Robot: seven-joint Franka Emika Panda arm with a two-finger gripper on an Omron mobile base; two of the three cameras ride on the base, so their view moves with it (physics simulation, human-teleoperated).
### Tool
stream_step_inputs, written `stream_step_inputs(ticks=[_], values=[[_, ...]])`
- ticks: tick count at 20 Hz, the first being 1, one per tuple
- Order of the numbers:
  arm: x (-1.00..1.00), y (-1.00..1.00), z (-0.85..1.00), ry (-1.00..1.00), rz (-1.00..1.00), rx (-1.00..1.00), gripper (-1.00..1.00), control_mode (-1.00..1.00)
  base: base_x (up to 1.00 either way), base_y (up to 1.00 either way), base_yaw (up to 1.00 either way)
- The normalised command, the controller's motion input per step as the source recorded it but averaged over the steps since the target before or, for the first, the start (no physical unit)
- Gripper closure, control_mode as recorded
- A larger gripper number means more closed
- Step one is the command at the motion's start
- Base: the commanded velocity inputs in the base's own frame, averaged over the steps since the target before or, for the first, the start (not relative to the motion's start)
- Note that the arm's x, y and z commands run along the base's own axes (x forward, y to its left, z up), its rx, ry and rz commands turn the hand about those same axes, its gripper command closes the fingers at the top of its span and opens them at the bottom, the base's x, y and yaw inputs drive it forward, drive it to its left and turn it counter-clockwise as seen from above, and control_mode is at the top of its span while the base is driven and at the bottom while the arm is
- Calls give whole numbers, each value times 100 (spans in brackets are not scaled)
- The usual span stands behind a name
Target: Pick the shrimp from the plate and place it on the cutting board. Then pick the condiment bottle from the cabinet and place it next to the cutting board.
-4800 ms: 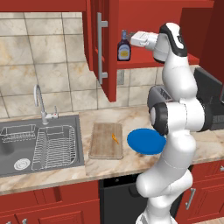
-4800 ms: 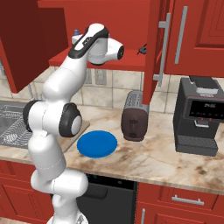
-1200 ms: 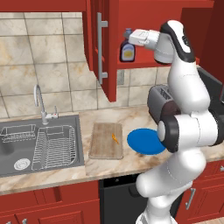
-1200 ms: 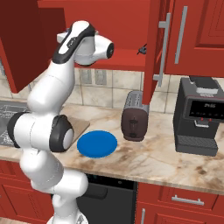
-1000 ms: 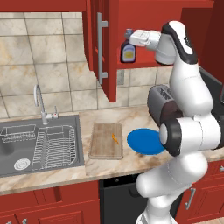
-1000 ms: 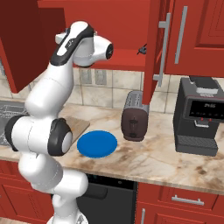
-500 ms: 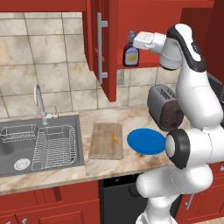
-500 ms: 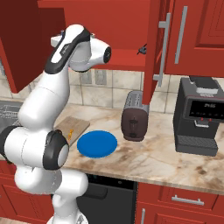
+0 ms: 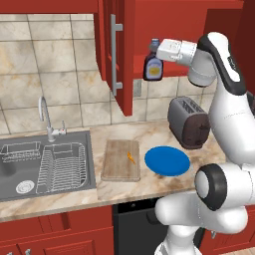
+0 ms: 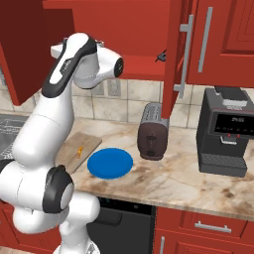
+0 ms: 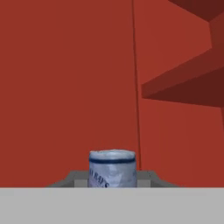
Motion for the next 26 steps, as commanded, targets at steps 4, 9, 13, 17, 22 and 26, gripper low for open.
stream_step_inputs(ticks=[4,9,13,17,22,26], values=[[-50,0,-4,0,0,0,100,-100,0,0,0],[-51,0,-17,0,0,0,100,-100,0,0,0],[-46,0,-43,0,0,0,100,-100,0,0,0],[-41,0,-53,0,0,0,100,-100,0,0,0],[-39,0,-43,0,0,0,100,-100,0,0,0],[-38,0,-36,0,0,0,100,-100,0,0,0]])
